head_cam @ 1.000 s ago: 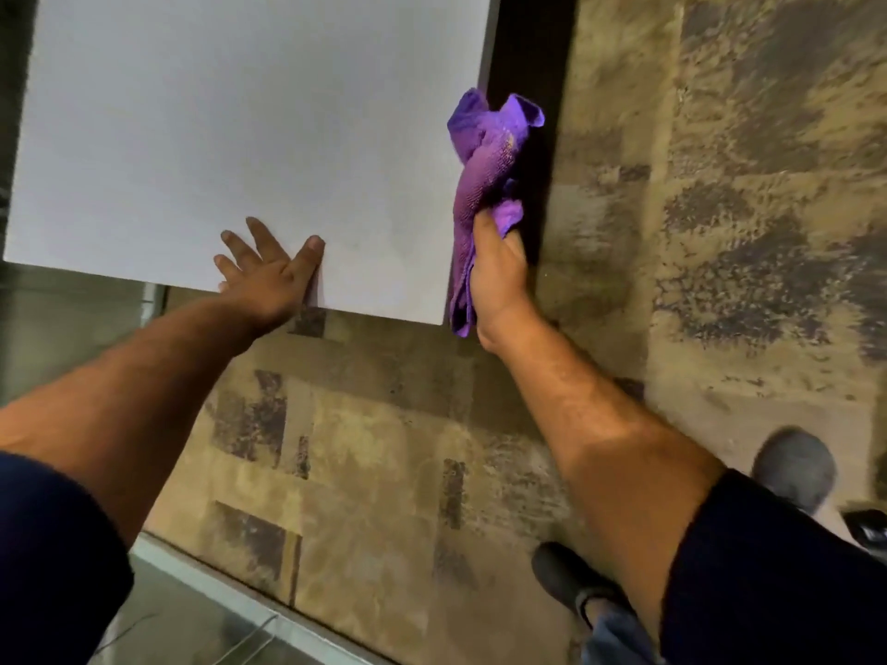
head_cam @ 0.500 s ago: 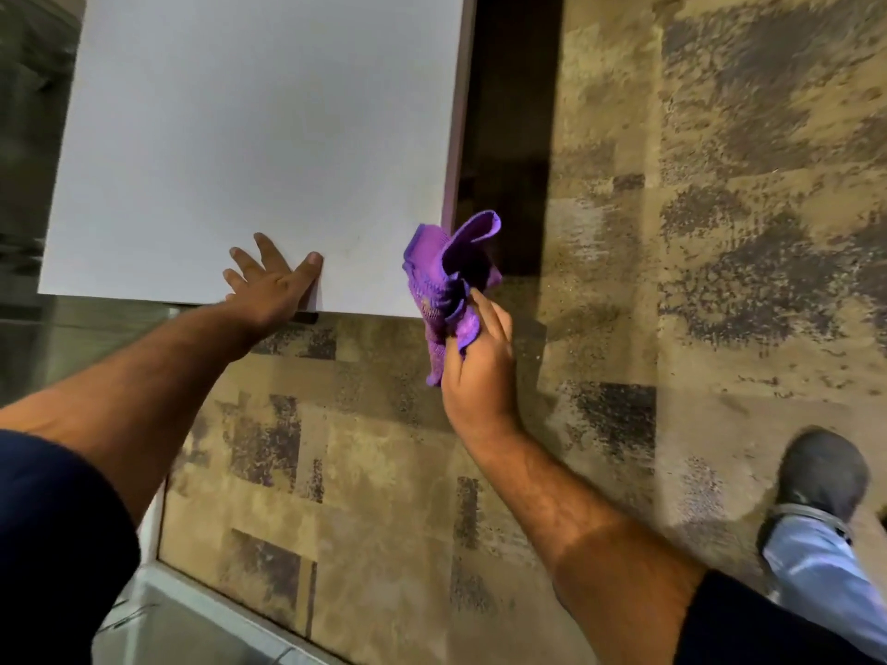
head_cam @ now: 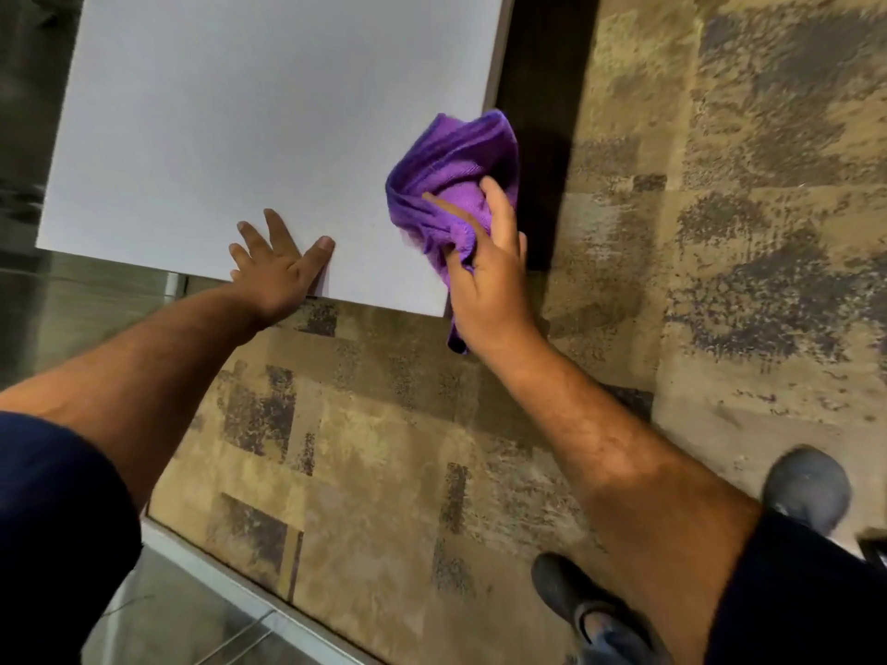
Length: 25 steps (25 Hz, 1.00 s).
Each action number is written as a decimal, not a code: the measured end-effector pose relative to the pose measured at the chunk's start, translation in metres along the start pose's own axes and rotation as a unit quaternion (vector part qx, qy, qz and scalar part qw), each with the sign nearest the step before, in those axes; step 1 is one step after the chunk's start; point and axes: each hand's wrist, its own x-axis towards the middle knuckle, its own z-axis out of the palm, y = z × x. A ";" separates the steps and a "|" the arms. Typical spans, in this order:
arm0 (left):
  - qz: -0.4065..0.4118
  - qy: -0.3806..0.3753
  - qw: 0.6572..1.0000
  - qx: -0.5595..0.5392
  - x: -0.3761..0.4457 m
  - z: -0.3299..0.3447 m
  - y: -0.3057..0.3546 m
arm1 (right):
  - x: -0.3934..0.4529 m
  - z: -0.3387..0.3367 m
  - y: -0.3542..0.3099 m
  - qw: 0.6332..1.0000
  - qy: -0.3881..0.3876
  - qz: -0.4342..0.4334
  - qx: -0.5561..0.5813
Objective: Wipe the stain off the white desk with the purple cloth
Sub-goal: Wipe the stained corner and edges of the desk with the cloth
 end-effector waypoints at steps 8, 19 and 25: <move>0.009 -0.014 0.999 -0.029 -0.003 0.000 0.000 | -0.073 0.001 0.020 0.997 -0.059 -0.034 -0.032; 0.066 -0.035 0.997 -0.002 0.006 -0.002 -0.041 | -0.100 0.091 -0.028 0.689 0.083 0.520 0.498; 0.057 -0.052 0.996 0.051 0.012 -0.007 -0.046 | -0.060 0.079 -0.056 0.482 0.086 0.506 0.710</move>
